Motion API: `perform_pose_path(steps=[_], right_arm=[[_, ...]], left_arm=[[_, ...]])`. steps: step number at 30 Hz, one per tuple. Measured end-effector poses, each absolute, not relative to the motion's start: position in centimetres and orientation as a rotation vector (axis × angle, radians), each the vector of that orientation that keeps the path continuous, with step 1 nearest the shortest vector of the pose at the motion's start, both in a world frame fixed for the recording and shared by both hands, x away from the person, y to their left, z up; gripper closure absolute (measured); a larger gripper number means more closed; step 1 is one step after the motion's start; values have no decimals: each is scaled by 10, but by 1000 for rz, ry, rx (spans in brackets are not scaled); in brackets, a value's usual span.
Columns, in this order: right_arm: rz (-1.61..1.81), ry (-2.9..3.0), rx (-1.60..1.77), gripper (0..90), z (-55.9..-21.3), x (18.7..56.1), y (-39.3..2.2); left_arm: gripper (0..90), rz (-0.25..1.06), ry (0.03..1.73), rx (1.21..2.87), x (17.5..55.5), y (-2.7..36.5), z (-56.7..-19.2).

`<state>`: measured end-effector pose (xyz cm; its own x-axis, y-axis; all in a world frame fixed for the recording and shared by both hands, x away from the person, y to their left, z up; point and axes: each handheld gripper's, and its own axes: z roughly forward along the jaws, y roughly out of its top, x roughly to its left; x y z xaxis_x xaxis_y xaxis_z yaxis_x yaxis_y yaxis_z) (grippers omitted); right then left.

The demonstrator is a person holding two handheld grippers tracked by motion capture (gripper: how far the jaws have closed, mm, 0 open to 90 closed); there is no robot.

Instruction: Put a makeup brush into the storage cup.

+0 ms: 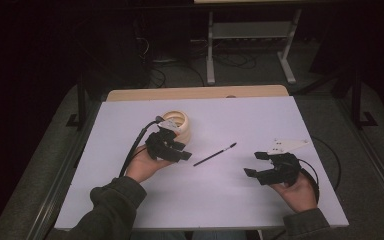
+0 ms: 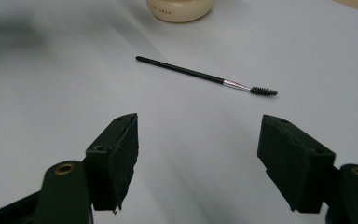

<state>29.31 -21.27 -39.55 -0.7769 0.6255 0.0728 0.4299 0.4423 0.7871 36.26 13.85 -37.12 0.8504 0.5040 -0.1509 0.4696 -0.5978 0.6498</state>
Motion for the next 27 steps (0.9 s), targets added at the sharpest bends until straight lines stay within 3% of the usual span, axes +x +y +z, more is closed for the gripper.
perform_pose_path(steps=[27], right_arm=[[1255,2472,914,281,-396,293,-212]], left_arm=[[661,21,646,2472,388,89,-406]])
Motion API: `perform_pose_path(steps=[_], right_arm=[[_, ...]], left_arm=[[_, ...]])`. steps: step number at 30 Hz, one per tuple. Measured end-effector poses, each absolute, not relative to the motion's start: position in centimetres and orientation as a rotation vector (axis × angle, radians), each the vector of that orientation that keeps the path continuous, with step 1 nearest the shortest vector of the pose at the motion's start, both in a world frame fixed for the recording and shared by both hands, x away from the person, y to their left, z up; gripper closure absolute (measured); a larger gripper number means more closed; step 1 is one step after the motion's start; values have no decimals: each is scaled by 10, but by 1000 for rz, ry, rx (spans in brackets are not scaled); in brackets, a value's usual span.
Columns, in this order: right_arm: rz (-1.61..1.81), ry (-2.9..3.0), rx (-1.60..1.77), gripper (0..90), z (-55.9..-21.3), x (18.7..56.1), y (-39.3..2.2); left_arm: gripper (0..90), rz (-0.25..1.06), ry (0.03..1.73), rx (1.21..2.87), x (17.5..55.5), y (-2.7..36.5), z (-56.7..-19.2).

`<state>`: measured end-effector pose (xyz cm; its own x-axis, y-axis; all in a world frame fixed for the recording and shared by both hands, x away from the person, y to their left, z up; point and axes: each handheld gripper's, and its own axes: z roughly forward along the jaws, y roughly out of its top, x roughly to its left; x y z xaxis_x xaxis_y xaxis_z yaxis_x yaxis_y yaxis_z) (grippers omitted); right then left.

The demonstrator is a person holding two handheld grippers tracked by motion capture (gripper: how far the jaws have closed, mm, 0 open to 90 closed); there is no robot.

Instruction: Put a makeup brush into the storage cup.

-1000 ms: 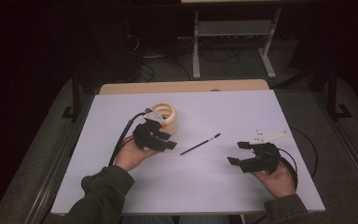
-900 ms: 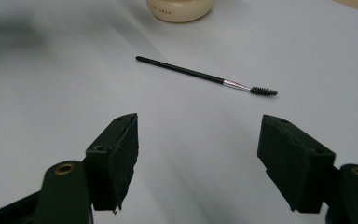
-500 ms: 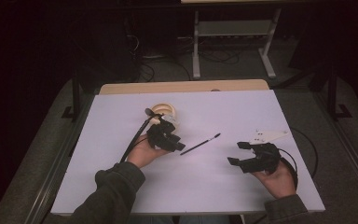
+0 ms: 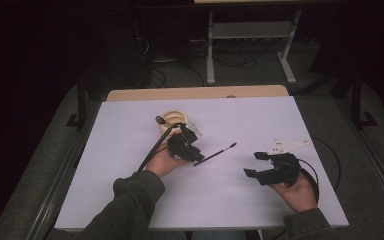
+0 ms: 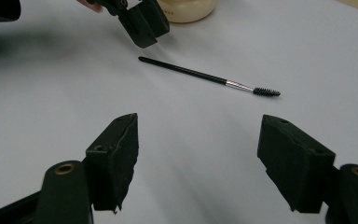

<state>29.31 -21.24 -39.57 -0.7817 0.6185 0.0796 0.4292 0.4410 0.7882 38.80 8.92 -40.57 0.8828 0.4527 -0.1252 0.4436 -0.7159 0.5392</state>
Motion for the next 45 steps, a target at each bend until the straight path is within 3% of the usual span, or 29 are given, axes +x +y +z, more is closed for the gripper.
perform_pose_path(steps=[25,45], right_arm=[[1258,2477,910,281,-396,293,-212],[1247,2488,908,281,-396,293,-209]], left_arm=[[764,36,653,2579,394,64,-424],[853,172,661,2691,386,48,-422]])
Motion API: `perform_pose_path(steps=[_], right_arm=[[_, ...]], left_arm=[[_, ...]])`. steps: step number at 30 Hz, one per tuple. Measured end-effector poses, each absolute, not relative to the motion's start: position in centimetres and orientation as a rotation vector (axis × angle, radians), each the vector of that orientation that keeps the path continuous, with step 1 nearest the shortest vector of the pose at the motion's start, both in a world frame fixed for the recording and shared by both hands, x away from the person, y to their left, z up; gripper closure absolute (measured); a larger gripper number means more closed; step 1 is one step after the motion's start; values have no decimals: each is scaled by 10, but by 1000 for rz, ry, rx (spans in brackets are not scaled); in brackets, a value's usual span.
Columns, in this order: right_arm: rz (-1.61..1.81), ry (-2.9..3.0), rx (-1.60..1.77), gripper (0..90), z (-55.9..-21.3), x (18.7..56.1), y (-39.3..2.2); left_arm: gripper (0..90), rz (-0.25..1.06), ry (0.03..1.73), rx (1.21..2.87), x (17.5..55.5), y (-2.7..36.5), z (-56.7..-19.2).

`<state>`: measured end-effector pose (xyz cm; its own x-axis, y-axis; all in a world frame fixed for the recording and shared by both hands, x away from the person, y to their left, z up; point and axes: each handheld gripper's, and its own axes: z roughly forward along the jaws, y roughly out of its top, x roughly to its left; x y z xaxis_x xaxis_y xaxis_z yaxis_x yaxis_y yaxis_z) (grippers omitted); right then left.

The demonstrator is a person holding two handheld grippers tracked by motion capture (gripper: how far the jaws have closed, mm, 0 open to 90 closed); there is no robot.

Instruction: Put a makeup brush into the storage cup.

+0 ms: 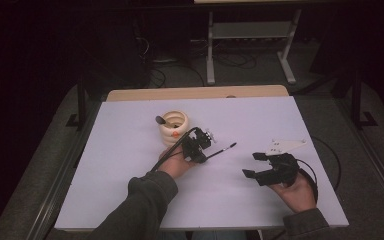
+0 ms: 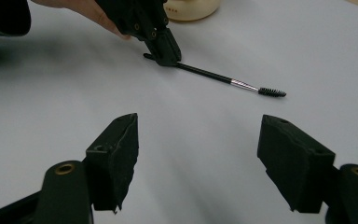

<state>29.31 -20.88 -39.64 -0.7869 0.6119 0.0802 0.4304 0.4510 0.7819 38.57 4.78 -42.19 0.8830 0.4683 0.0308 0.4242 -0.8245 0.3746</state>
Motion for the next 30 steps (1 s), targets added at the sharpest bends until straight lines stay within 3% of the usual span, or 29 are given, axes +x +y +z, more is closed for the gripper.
perform_pose_path(steps=[30], right_arm=[[1245,2493,915,281,-398,294,-209]], left_arm=[[860,113,664,2674,387,54,-415]])
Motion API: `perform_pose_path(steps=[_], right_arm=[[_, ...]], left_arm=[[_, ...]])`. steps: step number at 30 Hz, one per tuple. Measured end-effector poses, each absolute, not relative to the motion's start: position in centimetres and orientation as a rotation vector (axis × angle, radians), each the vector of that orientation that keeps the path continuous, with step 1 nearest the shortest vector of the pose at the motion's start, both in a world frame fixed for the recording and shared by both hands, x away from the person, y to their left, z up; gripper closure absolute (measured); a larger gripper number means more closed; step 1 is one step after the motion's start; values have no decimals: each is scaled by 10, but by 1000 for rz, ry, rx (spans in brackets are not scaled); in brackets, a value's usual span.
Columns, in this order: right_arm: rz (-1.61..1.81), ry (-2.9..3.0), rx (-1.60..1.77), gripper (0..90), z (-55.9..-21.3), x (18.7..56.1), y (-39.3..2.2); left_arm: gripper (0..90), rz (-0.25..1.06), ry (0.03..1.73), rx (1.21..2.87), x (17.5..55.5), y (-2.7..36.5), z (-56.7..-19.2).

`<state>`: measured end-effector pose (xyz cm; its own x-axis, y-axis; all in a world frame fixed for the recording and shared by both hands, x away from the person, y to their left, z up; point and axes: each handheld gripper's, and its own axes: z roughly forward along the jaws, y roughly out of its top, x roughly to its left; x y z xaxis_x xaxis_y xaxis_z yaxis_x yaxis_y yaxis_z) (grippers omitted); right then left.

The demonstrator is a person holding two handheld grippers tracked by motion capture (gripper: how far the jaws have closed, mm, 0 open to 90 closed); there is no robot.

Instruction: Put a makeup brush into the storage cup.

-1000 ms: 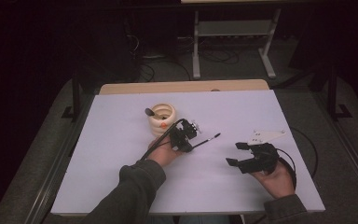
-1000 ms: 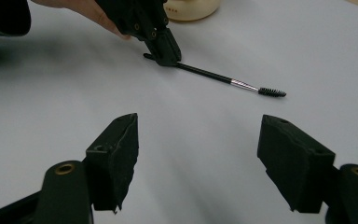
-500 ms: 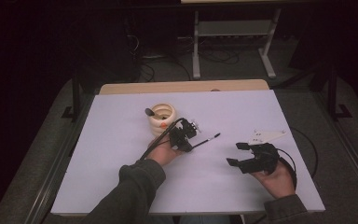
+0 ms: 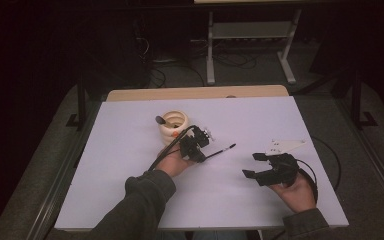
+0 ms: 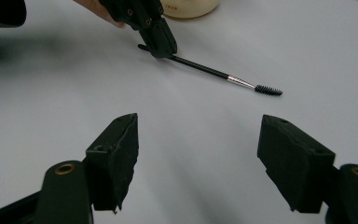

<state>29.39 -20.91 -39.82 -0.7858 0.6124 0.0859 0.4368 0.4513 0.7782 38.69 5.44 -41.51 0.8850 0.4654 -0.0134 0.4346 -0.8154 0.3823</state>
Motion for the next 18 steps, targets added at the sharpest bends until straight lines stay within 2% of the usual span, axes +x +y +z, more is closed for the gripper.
perform_pose_path(steps=[9,13,18], right_arm=[[1247,2496,916,281,-399,294,-210],[1245,2501,918,280,-399,295,-209],[1240,2507,915,279,-401,296,-208]], left_arm=[[855,60,692,2677,391,53,-421],[794,14,707,2694,394,51,-420],[854,85,663,2782,392,40,-418]])
